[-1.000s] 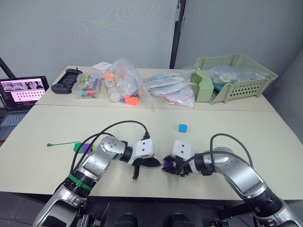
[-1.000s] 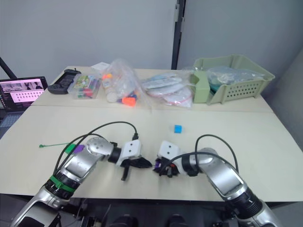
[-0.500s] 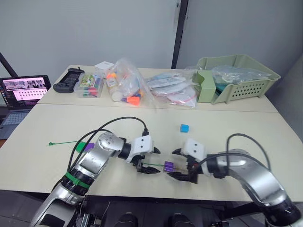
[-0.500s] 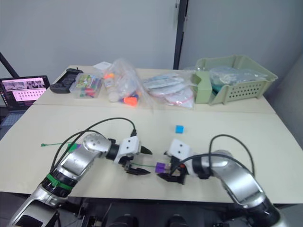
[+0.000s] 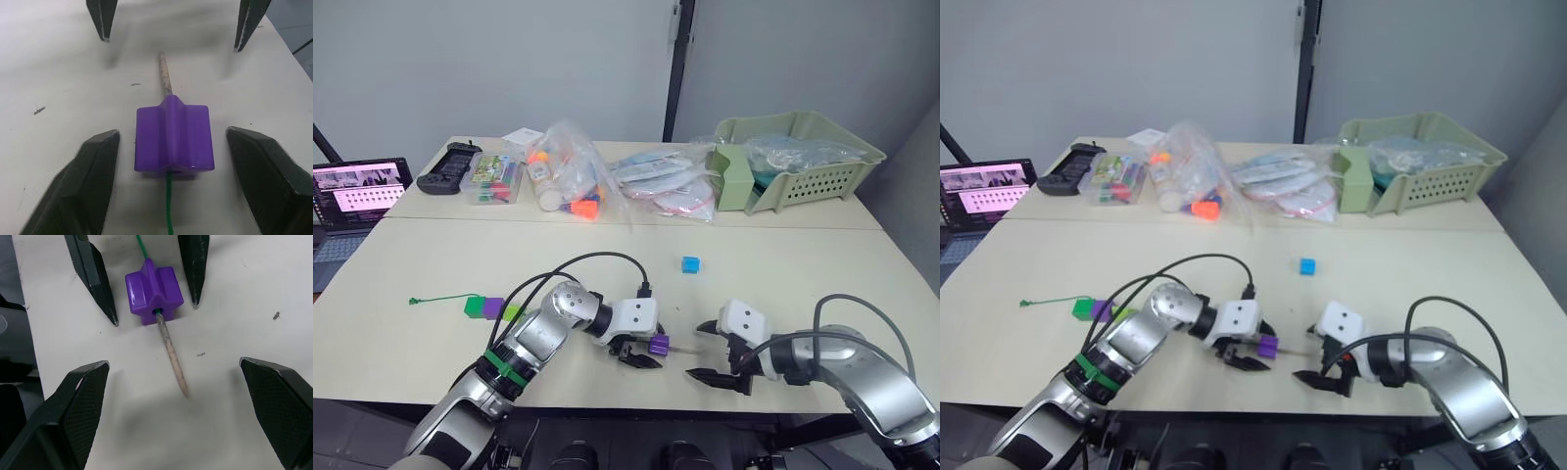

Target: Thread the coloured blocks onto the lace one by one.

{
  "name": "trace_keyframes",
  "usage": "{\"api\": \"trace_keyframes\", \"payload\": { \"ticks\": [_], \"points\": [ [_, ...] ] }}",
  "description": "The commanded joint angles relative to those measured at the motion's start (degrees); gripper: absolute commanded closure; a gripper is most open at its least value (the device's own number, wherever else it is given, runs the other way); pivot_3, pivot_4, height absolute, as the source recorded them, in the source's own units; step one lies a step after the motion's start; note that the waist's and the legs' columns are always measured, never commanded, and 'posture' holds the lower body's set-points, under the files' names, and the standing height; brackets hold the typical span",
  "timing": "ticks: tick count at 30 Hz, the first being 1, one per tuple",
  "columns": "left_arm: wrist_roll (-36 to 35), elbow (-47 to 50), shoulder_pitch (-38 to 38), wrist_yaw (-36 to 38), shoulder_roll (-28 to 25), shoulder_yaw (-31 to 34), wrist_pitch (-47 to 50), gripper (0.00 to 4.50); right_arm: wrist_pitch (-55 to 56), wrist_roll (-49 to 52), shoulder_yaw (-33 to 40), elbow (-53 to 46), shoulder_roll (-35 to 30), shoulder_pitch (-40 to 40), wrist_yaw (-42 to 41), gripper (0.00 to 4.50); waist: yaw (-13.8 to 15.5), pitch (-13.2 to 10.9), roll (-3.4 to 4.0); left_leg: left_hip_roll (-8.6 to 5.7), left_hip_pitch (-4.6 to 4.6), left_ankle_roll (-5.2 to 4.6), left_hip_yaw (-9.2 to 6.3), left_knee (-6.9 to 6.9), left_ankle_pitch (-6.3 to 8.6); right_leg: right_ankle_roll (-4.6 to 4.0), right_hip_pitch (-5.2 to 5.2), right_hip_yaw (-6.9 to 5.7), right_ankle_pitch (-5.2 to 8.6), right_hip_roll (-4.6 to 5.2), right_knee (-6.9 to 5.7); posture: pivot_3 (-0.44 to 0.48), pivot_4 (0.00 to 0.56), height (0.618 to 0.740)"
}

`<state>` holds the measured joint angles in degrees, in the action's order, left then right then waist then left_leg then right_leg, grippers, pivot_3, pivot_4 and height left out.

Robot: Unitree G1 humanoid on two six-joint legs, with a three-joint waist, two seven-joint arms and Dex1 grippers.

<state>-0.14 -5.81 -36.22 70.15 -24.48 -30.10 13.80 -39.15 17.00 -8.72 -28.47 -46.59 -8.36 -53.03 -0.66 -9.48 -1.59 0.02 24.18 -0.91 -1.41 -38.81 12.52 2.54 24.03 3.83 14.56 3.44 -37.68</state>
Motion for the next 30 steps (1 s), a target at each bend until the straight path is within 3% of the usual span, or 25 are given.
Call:
{"api": "trace_keyframes", "payload": {
  "ticks": [1,3,9,16,23,27,30],
  "points": [
    [0.40,0.18,-0.74,-0.23,0.52,0.10,-0.02,2.57,1.50,-0.91,-0.50,0.63,0.13,-1.08,0.61,0.00,0.12,0.00,0.00,-0.01,0.00,0.00,0.00,-0.02,0.00,0.00,-0.01,0.00,0.00,0.01,0.00,0.000,0.150,0.740],
    [0.54,0.26,-0.50,-0.01,0.38,-0.01,-0.12,3.13,2.25,-1.75,-1.53,1.54,0.03,-1.32,0.54,0.00,0.13,0.00,0.00,-0.01,0.00,0.00,0.00,-0.03,0.00,0.00,-0.03,0.00,0.00,0.01,0.02,0.000,0.150,0.740],
    [0.42,0.29,-0.46,0.98,-0.36,0.12,-0.48,3.13,4.04,-3.19,-3.64,4.26,1.46,-2.53,0.66,0.00,0.02,0.00,0.00,0.00,-0.02,0.00,0.00,-0.01,0.00,0.00,-0.02,0.00,0.00,0.00,0.01,0.000,0.150,0.740],
    [0.48,0.08,-0.67,1.53,-0.79,0.16,-0.87,3.13,6.20,-4.58,-4.94,6.45,1.39,-2.52,-0.15,2.04,-0.02,0.00,0.00,0.00,-0.02,0.00,-0.01,-0.01,0.00,0.00,-0.03,0.00,0.00,0.00,0.00,0.000,0.150,0.740],
    [-0.28,0.82,-0.10,2.52,-2.00,0.82,-1.21,3.13,7.71,-5.48,-4.89,7.97,0.73,-2.44,-0.65,4.42,-0.03,0.01,0.01,0.00,-0.04,0.00,-0.01,-0.01,0.00,0.00,-0.05,0.00,0.00,0.00,-0.01,0.000,0.150,0.740],
    [-1.76,2.20,1.07,3.74,-5.06,2.92,-0.74,3.13,8.46,-5.76,-4.92,8.49,1.28,-2.93,-0.80,4.50,-0.06,0.01,0.01,0.01,-0.07,0.00,-0.01,-0.01,0.00,0.00,-0.06,0.00,0.00,0.00,-0.01,0.000,0.150,0.740],
    [-2.87,0.46,2.38,5.37,-10.14,6.04,-2.28,3.13,8.70,-5.41,-5.15,8.14,1.77,-3.65,-1.16,4.50,-0.31,0.01,0.01,0.04,-0.09,0.00,-0.03,0.02,0.00,0.00,-0.04,0.00,0.00,-0.01,-0.04,0.000,0.150,0.740]
  ]
}}
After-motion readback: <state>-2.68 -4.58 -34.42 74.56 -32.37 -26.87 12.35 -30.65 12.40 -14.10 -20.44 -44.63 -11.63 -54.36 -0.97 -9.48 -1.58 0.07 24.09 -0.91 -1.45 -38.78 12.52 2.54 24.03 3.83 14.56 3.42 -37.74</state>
